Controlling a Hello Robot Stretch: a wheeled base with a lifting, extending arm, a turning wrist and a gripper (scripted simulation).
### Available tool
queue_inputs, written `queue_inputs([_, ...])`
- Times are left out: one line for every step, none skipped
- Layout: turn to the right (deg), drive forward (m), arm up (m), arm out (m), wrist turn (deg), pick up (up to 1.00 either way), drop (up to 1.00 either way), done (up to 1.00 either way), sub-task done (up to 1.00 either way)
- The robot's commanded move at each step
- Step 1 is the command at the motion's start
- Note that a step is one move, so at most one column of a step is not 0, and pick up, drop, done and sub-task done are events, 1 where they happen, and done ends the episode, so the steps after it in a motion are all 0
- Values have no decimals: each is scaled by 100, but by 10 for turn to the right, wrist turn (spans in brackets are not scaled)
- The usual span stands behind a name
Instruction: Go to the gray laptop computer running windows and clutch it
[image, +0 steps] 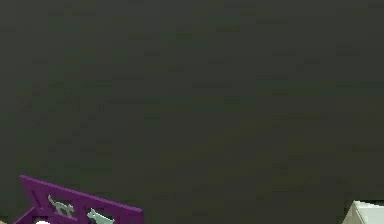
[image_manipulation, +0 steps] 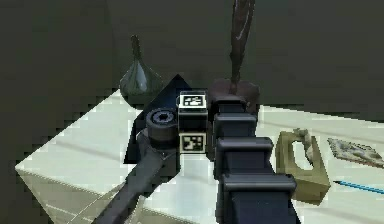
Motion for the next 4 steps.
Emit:
queue_inputs([0, 0, 0, 0, 450, 0, 0, 0, 0])
queue_inputs([0, 0, 0, 0, 450, 0, 0, 0, 0])
queue_inputs([0, 0, 0, 0, 270, 0, 0, 0, 0])
queue_inputs([0, 0, 0, 0, 0, 100, 0, 0, 0])
